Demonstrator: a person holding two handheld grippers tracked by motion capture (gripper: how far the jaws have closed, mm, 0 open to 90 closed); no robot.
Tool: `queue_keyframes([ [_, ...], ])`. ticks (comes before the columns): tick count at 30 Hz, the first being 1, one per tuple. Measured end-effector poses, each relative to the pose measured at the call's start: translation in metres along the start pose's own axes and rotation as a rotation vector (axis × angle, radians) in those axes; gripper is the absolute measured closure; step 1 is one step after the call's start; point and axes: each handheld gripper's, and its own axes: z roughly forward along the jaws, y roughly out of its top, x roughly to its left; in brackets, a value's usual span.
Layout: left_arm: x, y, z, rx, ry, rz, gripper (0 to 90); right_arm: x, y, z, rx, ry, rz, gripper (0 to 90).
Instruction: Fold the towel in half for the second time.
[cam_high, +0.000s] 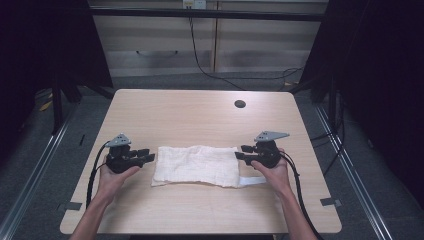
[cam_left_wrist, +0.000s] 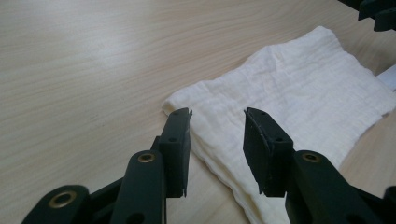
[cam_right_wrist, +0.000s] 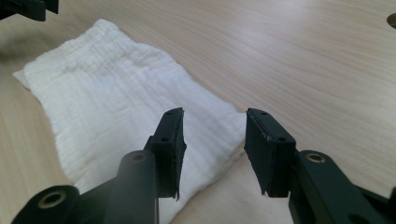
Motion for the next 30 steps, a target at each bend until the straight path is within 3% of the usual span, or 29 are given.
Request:
queue_keyframes([
  [5,0.009,0.006,0.016,0.012,-0.014,-0.021,58.9,-0.011,0.009,0.009,0.007,0.001,0.015,53.4],
  [8,0.009,0.012,0.027,0.052,-0.006,0.002,57.1,-0.018,0.012,0.019,0.026,-0.007,0.032,53.5],
  [12,0.009,0.018,0.036,0.049,-0.017,0.002,55.7,-0.024,0.014,0.030,0.041,-0.012,0.043,52.4],
  [21,0.024,0.024,0.040,0.087,-0.005,-0.005,55.2,-0.025,0.017,0.044,0.065,0.002,0.055,49.6],
  [30,0.028,0.018,0.050,0.113,-0.027,-0.027,53.0,-0.021,0.009,0.057,0.108,0.032,0.030,56.3],
])
